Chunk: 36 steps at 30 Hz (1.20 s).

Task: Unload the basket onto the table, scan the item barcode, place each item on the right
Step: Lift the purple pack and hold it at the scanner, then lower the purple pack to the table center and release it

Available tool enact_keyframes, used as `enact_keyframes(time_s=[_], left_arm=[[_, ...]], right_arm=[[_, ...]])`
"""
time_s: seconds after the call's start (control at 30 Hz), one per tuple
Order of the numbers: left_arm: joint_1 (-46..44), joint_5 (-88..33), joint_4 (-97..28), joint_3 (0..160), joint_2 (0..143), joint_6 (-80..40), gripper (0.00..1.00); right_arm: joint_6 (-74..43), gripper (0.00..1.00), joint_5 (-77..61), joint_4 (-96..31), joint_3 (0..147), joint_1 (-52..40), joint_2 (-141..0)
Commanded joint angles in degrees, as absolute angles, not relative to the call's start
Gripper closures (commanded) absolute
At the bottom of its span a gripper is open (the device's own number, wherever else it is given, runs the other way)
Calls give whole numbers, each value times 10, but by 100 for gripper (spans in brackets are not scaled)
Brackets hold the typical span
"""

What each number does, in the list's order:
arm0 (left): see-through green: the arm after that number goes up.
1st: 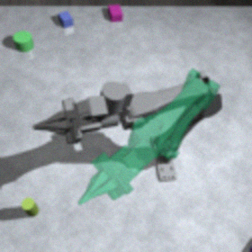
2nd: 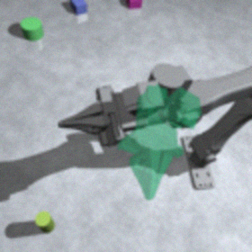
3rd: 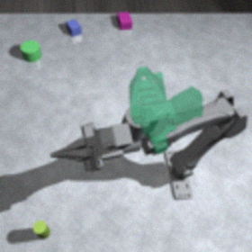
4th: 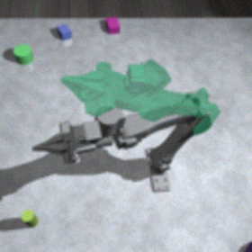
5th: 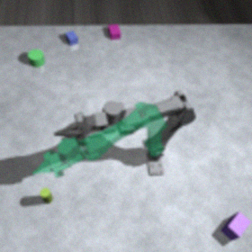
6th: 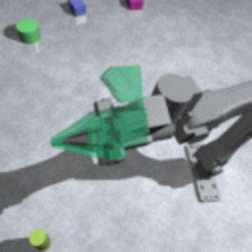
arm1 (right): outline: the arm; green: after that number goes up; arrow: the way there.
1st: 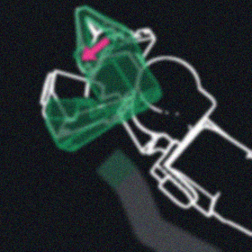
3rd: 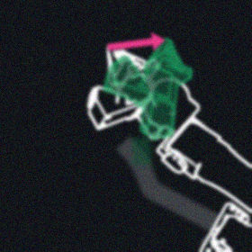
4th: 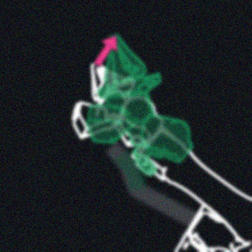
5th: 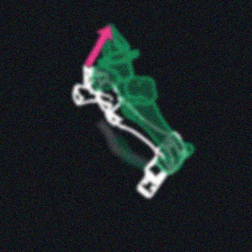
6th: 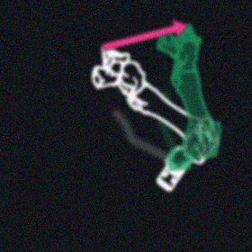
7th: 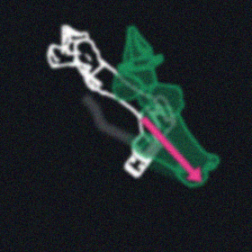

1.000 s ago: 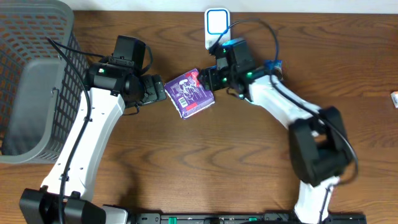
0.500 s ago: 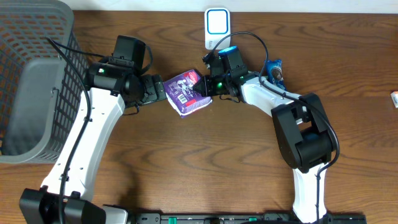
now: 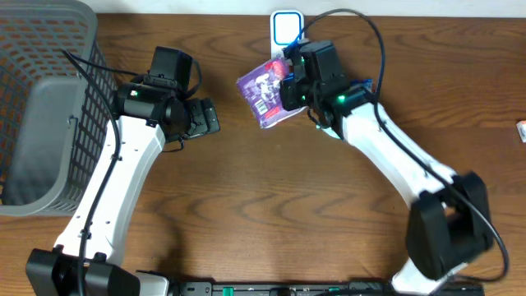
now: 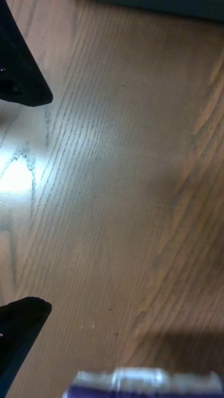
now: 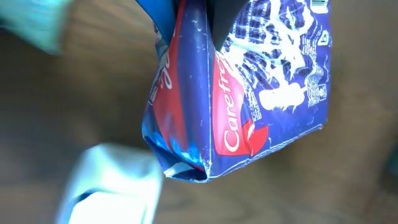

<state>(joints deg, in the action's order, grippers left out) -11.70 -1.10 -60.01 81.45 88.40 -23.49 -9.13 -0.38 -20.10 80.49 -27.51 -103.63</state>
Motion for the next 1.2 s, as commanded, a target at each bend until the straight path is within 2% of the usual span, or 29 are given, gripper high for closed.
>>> enact_keyframes(time_s=[0.0, 0.1, 0.27, 0.9, 1.07, 1.17], left_arm=[[-115, -4, -602, 813, 885, -225, 2], [-115, -4, -602, 813, 885, -225, 2], [-115, -4, -602, 813, 885, -225, 2], [-115, -4, -602, 813, 885, -225, 2], [-115, -4, -602, 813, 885, -225, 2], [-115, -4, -602, 813, 885, -225, 2]], right_arm=[[-6, 99, 276, -224, 807, -314, -1040], [29, 99, 427, -227, 807, -338, -1055], [39, 99, 491, -225, 807, -349, -1072], [10, 99, 460, -218, 807, -416, -1168], [-32, 76, 367, -196, 809, -442, -1169], [-74, 70, 304, -193, 817, -446, -1169]])
